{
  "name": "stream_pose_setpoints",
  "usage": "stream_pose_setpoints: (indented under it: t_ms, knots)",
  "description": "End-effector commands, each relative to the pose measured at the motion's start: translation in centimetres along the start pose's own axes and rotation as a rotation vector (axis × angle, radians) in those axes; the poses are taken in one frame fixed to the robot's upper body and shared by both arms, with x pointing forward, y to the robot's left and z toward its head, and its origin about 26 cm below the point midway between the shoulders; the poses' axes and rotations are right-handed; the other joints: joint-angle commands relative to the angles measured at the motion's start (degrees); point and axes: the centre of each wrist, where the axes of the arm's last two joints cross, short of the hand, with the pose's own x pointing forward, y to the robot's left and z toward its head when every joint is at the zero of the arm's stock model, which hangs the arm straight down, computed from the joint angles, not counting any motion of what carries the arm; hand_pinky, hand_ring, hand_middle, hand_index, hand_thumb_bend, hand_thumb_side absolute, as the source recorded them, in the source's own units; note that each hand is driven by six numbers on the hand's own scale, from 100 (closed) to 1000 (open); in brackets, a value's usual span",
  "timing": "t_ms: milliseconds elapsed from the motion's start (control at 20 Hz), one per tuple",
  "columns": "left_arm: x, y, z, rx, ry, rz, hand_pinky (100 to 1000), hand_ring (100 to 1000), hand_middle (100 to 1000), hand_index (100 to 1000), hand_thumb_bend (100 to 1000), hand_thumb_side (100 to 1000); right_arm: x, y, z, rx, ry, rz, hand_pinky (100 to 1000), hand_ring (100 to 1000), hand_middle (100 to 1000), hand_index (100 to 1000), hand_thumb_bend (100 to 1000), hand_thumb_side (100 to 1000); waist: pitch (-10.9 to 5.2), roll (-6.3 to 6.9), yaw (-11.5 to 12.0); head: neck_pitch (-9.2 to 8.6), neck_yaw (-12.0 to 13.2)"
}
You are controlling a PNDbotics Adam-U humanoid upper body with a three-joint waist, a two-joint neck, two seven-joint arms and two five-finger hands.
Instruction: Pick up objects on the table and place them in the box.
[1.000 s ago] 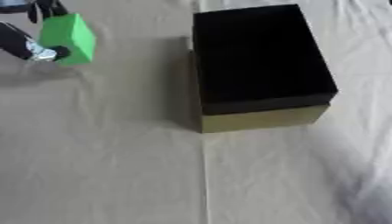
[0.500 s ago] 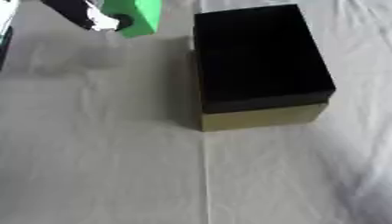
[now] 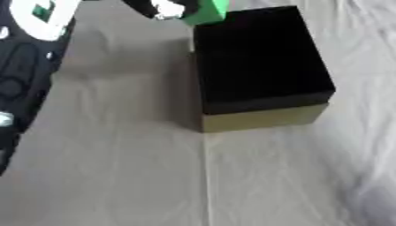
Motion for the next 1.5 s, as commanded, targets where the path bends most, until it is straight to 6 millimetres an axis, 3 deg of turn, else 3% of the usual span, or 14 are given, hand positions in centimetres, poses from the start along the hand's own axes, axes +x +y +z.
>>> stream_pose_setpoints:
  t_ms: [50,250,550,750,1150,1500]
  knots:
    - [1.6,-0.2,-1.6,0.043,0.004,-0.032,550,601,571,650,140,439,0.8,-0.6,-0.7,-0.124,-0.028,-0.017,880,836,861,844,117,1000,-1.39,-0.36,-0.41,-0.78,1.08]
    - [2.5,-2.9,-2.9,0.035,0.064,-0.066,553,607,576,655,137,438,0.8,-0.7,-0.8,-0.261,-0.005,-0.019,881,839,863,844,119,1000,-1.00,-0.53,-1.18,-1.25,2.22]
    - [2.7,-5.7,-3.9,0.036,0.114,-0.086,549,604,576,654,138,439,0.9,0.1,-0.9,-0.257,0.006,-0.038,881,838,862,843,118,1000,-0.48,-0.58,-1.98,-1.07,3.01]
    - [2.3,-7.3,-4.0,0.002,0.137,-0.084,559,617,593,673,201,453,0.9,0.4,-1.0,-0.240,0.006,-0.047,881,838,861,843,114,1000,-0.36,-0.65,-2.21,-1.09,2.94]
    - [1.8,-10.8,-3.9,-0.125,0.152,-0.089,644,724,717,797,500,543,0.9,0.4,-0.8,-0.214,0.013,-0.049,881,836,858,840,108,1000,-0.26,-0.63,-2.08,-0.86,2.55]
    - [1.4,-11.6,-3.5,-0.198,0.168,-0.124,744,827,832,914,899,604,0.8,0.5,-0.8,-0.195,0.020,-0.049,880,835,857,839,106,1000,-0.36,-0.60,-1.84,-0.67,2.20]
